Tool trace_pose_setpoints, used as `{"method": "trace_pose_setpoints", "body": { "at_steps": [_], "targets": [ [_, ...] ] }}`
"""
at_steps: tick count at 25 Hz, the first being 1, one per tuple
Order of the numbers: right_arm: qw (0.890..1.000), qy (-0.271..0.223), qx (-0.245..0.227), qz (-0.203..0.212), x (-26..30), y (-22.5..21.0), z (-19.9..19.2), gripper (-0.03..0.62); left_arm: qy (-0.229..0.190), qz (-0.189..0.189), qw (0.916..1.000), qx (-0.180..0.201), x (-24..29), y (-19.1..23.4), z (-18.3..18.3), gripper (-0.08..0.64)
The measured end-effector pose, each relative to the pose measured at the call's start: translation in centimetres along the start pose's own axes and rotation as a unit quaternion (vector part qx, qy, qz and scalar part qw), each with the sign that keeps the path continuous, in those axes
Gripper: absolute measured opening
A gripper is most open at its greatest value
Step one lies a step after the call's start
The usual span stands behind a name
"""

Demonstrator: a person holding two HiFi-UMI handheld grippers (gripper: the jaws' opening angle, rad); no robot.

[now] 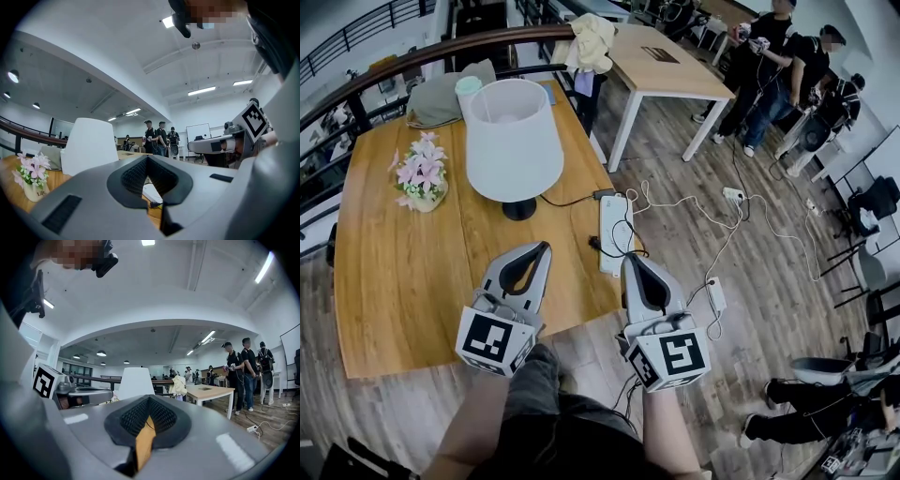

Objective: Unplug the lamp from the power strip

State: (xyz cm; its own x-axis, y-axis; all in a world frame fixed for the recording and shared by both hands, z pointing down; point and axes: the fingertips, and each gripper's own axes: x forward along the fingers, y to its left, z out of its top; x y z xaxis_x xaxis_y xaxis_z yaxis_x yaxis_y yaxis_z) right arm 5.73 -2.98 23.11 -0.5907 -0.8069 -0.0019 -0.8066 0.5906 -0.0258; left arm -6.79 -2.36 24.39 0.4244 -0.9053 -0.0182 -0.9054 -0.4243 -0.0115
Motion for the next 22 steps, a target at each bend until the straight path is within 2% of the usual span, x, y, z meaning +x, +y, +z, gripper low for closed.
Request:
{"method": "trace_pose_setpoints", "body": {
  "at_steps": [16, 22],
  "targets": [
    [1.000, -0.011, -0.004, 0.002, -1.3, 1.7, 1.0, 0.008, -0.020, 0.000, 0.9998, -0.003, -1.8, -0.4, 1.9, -0.006],
    [1.000, -0.020, 0.008, 0.007, -1.6, 2.2, 1.6, 0.008, -0.025, 0.007, 0.9996, -0.008, -2.7, 0.0, 2.4, -0.006]
  ]
}}
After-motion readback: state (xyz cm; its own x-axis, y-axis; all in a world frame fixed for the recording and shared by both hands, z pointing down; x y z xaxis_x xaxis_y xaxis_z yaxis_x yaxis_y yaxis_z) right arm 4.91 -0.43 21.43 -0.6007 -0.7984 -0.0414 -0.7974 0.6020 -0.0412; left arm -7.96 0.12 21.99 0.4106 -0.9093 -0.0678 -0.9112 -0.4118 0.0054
